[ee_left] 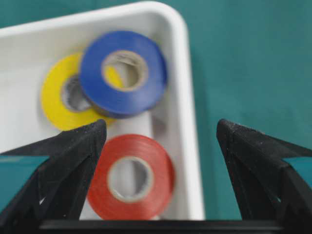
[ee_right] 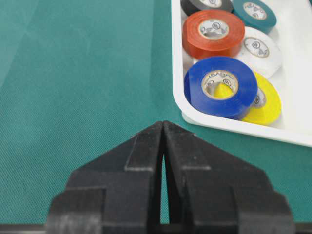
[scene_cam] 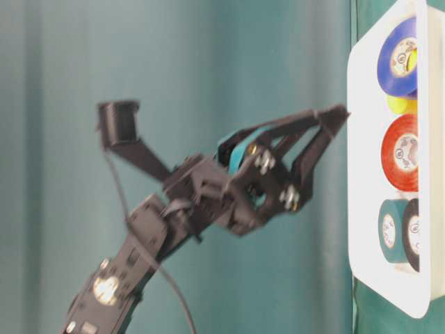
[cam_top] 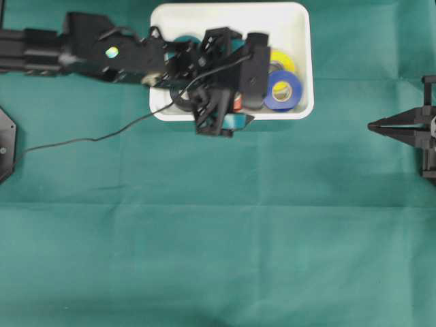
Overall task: Put the tape into the white case with the left arm.
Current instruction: 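Release the blue tape and withdraw the left gripper to the left edge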
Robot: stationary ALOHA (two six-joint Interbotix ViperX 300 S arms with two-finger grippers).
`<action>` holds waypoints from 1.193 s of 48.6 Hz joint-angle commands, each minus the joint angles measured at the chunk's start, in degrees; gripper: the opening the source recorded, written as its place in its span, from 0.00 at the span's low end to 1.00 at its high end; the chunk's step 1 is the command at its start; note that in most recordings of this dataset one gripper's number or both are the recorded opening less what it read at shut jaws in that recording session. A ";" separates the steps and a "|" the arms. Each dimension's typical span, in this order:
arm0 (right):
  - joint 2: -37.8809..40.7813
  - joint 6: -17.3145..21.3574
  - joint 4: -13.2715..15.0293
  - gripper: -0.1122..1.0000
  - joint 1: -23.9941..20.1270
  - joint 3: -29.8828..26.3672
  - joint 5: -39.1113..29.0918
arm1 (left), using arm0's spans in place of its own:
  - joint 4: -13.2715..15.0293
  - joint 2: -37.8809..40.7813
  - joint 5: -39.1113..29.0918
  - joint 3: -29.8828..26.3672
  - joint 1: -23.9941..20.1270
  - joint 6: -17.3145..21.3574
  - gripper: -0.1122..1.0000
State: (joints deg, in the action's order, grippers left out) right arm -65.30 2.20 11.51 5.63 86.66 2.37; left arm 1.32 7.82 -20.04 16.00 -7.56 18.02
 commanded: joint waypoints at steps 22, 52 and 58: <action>0.35 0.00 0.09 0.02 0.00 -0.53 0.62 | 0.18 -14.94 0.53 13.89 3.34 -5.19 0.98; 0.35 0.00 0.09 0.02 0.09 -0.53 0.62 | 0.18 -27.16 11.16 28.04 3.78 -7.47 0.98; 0.35 0.00 0.09 0.02 0.09 -0.53 0.62 | 0.26 -30.76 14.24 31.29 3.78 -7.47 0.98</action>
State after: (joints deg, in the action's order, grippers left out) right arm -65.30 2.20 11.51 5.63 86.75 2.37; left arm 1.41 -19.95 -8.00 46.41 -3.96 10.63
